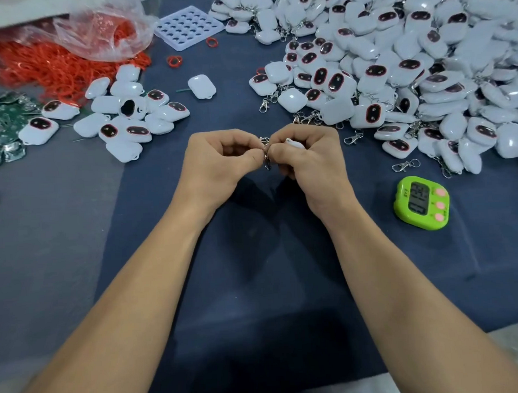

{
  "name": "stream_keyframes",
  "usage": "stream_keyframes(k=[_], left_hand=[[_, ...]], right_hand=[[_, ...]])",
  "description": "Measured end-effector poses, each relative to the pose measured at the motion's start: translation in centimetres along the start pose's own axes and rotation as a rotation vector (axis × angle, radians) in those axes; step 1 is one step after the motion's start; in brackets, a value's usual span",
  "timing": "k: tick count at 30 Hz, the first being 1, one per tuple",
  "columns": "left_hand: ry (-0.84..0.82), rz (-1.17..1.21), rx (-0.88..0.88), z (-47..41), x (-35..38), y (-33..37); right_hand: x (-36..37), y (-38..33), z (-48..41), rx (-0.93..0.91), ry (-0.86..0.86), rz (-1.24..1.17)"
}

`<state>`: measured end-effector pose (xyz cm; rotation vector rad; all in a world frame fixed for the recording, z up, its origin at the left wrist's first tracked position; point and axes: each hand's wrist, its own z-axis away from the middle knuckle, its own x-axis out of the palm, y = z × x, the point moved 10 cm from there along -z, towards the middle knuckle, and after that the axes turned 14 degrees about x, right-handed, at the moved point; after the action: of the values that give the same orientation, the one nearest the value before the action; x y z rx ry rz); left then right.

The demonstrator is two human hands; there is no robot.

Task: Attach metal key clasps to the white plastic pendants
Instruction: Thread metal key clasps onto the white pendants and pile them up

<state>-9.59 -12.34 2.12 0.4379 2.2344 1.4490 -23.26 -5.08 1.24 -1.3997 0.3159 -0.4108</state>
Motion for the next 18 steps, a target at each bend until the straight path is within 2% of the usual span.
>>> stream_keyframes(k=[11,15,18], left_hand=[[-0.056,-0.019,-0.033,0.17,0.59,-0.07],[0.044,-0.053,-0.01,-0.21,-0.02,0.23],[0.046,-0.238,0.029,-0.15,-0.32,0.51]], right_hand=[[0.59,-0.12,0.19,0.029,-0.108,0.058],[0.12,-0.26,0.1,0.015,-0.018,0.047],[-0.29,-0.17,0.05,0.019,0.076,0.132]])
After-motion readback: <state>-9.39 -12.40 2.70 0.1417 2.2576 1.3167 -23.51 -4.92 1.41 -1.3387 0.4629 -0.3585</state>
